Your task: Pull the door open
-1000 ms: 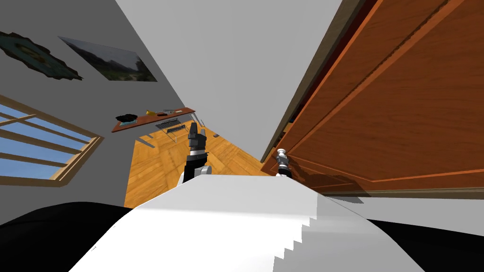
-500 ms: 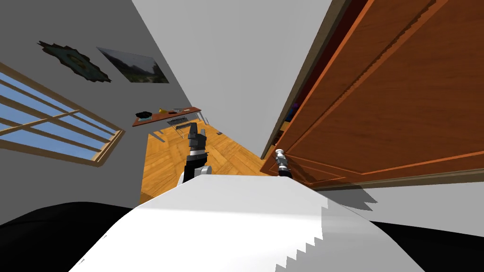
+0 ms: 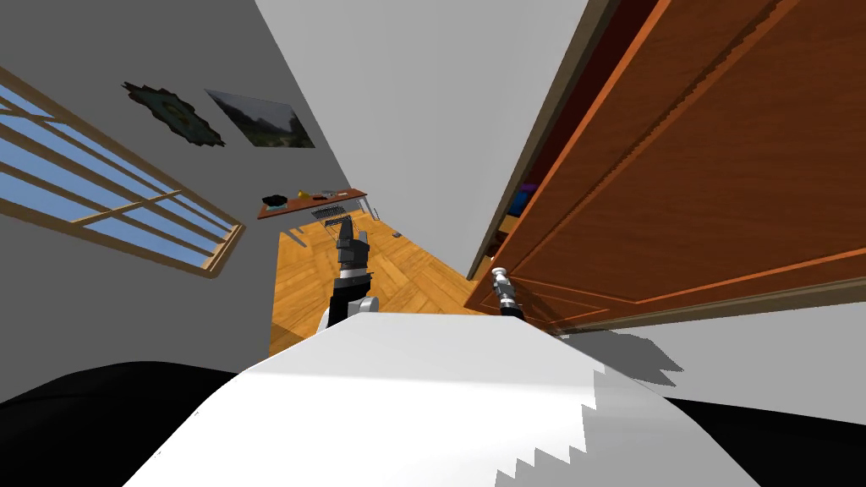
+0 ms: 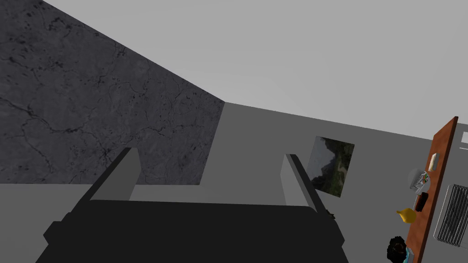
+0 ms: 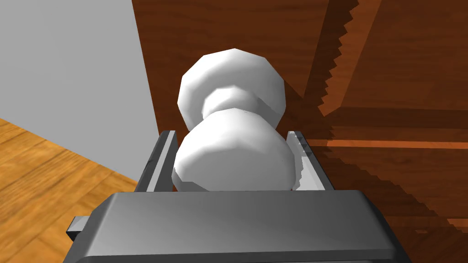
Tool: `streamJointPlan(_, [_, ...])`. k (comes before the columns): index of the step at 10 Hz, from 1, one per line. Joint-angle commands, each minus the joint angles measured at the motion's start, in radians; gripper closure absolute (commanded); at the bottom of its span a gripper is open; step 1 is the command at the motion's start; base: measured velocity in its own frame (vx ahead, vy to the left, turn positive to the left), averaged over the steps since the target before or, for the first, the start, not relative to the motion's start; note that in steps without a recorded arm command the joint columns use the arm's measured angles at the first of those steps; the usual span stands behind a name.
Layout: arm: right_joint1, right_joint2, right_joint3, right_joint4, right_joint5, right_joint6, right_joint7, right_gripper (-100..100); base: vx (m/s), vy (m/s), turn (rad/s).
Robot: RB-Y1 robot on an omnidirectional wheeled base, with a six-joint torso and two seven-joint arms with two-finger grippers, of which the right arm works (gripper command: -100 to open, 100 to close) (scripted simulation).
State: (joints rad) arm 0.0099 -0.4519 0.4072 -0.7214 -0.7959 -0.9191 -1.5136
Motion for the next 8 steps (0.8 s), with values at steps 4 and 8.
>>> streamJointPlan(4, [0.032,-0.048,0.077,-0.027,0.028,-0.039,-0.065,100,-0.240,-0.040,0.088])
streamJointPlan(8, [0.046,-0.070,0.114,-0.020,0.042,-0.067,-0.098,100,-0.173,-0.033,0.076])
